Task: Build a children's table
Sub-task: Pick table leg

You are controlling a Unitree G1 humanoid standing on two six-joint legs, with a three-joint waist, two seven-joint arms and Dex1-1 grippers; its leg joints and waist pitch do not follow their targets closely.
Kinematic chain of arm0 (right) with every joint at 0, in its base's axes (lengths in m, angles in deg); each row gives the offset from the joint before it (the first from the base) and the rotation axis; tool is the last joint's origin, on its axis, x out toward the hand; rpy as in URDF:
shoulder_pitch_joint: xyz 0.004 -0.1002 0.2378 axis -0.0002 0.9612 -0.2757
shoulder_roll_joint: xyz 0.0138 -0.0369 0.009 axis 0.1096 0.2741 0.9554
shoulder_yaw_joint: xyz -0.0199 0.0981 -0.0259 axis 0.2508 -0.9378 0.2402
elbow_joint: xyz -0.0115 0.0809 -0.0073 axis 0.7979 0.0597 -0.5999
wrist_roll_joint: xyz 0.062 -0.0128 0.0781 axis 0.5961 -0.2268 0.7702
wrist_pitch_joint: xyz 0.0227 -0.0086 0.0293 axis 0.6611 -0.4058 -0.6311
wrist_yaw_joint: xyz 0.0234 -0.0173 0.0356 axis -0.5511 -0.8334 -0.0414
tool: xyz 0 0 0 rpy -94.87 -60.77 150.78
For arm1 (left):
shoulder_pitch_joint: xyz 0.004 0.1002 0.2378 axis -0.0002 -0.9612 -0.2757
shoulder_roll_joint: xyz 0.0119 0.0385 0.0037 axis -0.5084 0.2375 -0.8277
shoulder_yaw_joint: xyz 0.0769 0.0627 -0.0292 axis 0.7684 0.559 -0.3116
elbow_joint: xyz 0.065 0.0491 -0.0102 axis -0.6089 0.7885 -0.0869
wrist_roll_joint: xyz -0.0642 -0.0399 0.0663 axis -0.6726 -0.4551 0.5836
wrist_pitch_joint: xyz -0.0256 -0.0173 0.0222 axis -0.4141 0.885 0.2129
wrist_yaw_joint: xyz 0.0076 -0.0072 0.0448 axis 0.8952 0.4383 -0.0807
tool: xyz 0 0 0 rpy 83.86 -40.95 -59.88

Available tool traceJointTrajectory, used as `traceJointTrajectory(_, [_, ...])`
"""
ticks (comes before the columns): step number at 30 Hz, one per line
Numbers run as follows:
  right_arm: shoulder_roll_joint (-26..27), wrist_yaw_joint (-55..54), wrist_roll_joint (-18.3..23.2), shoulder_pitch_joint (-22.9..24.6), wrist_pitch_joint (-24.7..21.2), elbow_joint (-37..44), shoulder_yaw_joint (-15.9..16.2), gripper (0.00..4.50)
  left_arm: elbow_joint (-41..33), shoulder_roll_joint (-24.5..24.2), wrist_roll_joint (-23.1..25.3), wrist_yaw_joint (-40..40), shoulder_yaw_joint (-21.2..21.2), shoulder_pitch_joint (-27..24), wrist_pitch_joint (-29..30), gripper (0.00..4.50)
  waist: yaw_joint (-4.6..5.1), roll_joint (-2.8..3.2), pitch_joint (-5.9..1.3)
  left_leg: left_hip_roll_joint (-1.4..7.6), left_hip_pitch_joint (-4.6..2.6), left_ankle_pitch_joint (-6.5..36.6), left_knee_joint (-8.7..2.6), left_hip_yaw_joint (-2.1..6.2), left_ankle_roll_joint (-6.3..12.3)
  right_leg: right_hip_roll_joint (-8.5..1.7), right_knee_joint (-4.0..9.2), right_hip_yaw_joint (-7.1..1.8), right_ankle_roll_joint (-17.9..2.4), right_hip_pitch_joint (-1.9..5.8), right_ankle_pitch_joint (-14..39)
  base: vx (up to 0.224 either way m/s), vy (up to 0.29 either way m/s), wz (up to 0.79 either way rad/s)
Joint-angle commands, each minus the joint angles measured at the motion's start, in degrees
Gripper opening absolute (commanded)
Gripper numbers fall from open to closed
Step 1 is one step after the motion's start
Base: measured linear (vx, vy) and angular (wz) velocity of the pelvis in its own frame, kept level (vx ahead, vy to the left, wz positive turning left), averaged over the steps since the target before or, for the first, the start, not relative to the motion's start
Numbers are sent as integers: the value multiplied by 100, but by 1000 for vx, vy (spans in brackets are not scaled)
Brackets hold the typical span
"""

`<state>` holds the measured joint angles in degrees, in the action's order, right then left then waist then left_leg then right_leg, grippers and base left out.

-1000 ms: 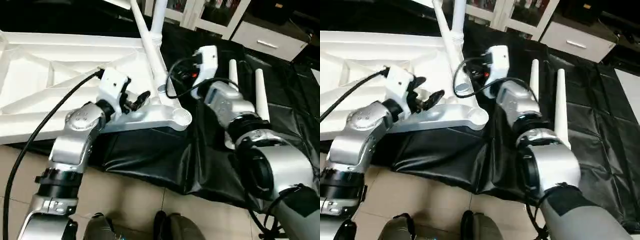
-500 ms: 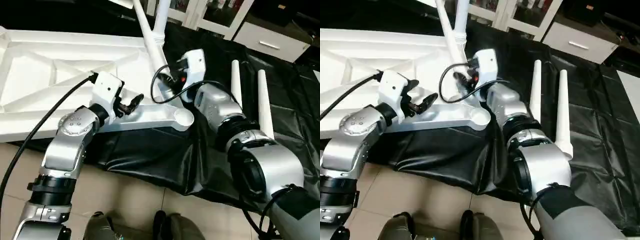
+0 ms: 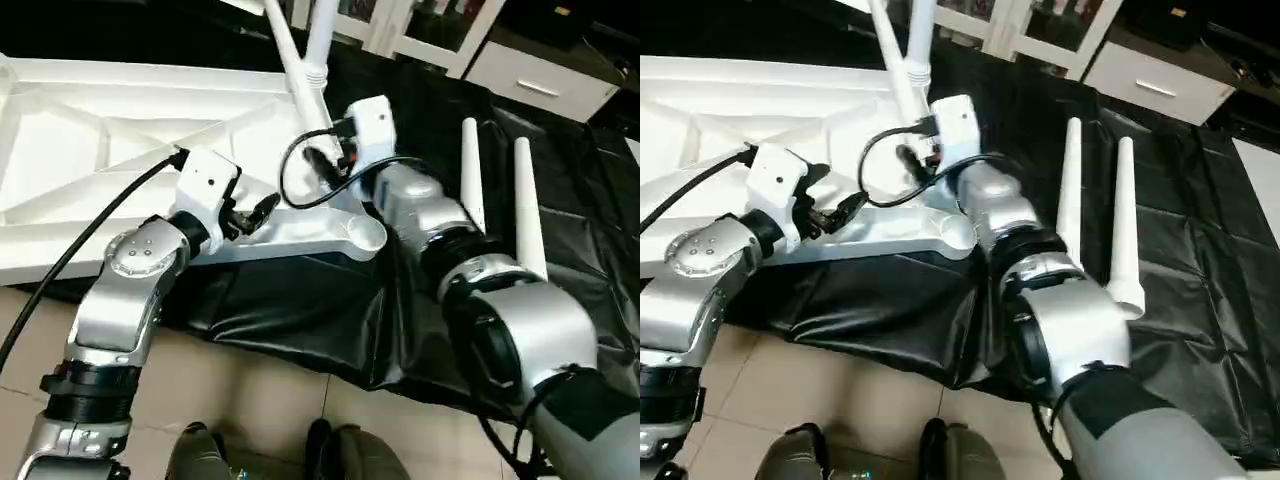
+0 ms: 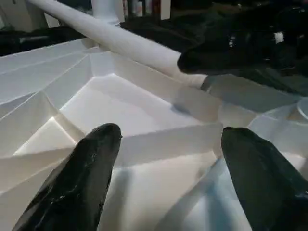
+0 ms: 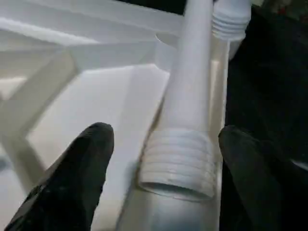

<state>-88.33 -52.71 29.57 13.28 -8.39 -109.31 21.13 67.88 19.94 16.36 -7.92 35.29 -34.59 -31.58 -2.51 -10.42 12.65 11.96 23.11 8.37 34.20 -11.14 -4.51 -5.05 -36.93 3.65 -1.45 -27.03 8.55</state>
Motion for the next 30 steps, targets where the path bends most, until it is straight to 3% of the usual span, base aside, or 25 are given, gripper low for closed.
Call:
traceJointTrajectory(1, [-28,-254,-94,-66,-4,-114,-12,378,-352,-49,-126,119,52,-78,257,376,-25,200,-324,92,-184,1226,-446,79,-184,-291,415,-278,-740,266,1282,0,0,0])
traceJointTrajectory(3, [-20,-462,-99,-88,79,-125,-47,378,-569,-129,-215,192,7,-102,388,376,-22,213,-331,95,-208,1218,-441,80,-231,-290,395,-275,-766,276,1221,0,0,0])
traceJointTrajectory(4, [-18,-616,-103,-102,164,-127,-78,378,-691,-175,-274,237,-17,-108,462,376,-44,205,-210,92,-185,1215,-463,86,-250,-302,401,-277,-753,255,1195,0,0,0])
traceJointTrajectory(6, [-37,-848,-59,-140,374,-113,-181,378,-1080,-285,-517,412,-128,-157,535,376,-51,202,-178,91,-216,1189,-459,86,-275,-313,391,-273,-783,261,1176,0,0,0])
traceJointTrajectory(8, [-38,-796,13,-153,407,-107,-247,378,-1293,-307,-606,423,-200,-207,613,376,-61,191,-65,83,-189,782,-456,70,-178,-294,340,-277,-871,263,624,0,0,0])
traceJointTrajectory(10, [-27,-691,58,-150,390,-110,-294,378,-1439,-323,-644,420,-239,-271,678,376,-59,193,-49,76,-201,489,-434,53,-78,-287,293,-279,-954,284,229,0,0,0])
traceJointTrajectory(11, [-16,-620,51,-141,379,-116,-296,378,-1505,-322,-649,402,-258,-324,703,376,-58,168,-2,66,-181,233,-433,41,43,-271,280,-284,-982,290,-68,0,0,0])
traceJointTrajectory(13, [-8,-578,33,-135,378,-125,-291,378,-1573,-323,-653,381,-275,-367,758,376,-55,161,29,69,-190,70,-439,40,148,-278,279,-280,-1005,299,-195,0,0,0])
traceJointTrajectory(15, [7,-458,66,-136,407,-145,-351,378,-1673,-370,-644,332,-275,-420,870,376,-50,114,64,79,-200,136,-450,35,167,-293,303,-280,-998,296,-35,0,0,0])
traceJointTrajectory(17, [4,-460,109,-146,374,-156,-412,378,-1688,-402,-648,322,-281,-431,906,376,-48,108,105,96,-211,323,-473,46,103,-319,329,-283,-956,293,241,0,0,0])
traceJointTrajectory(19, [-11,-547,199,-175,270,-174,-549,344,-1711,-468,-652,286,-337,-451,981,376,-41,64,142,106,-240,438,-484,43,17,-324,359,-283,-917,272,460,0,0,0])
traceJointTrajectory(22, [-24,-556,212,-194,170,-190,-603,344,-1755,-519,-721,299,-404,-501,1032,376,-36,59,175,116,-257,620,-502,51,-105,-344,386,-287,-857,256,770,0,0,0])
traceJointTrajectory(24, [-11,-496,183,-187,133,-197,-590,311,-1773,-537,-722,295,-419,-534,1059,376,-40,67,210,116,-260,715,-512,47,-167,-339,403,-290,-816,232,844,0,0,0])
traceJointTrajectory(30, [22,-336,6,-140,-28,-225,-456,263,-1799,-549,-749,267,-416,-534,1152,376,-35,49,215,114,-246,728,-525,61,-238,-348,413,-297,-721,241,924,0,0,0])
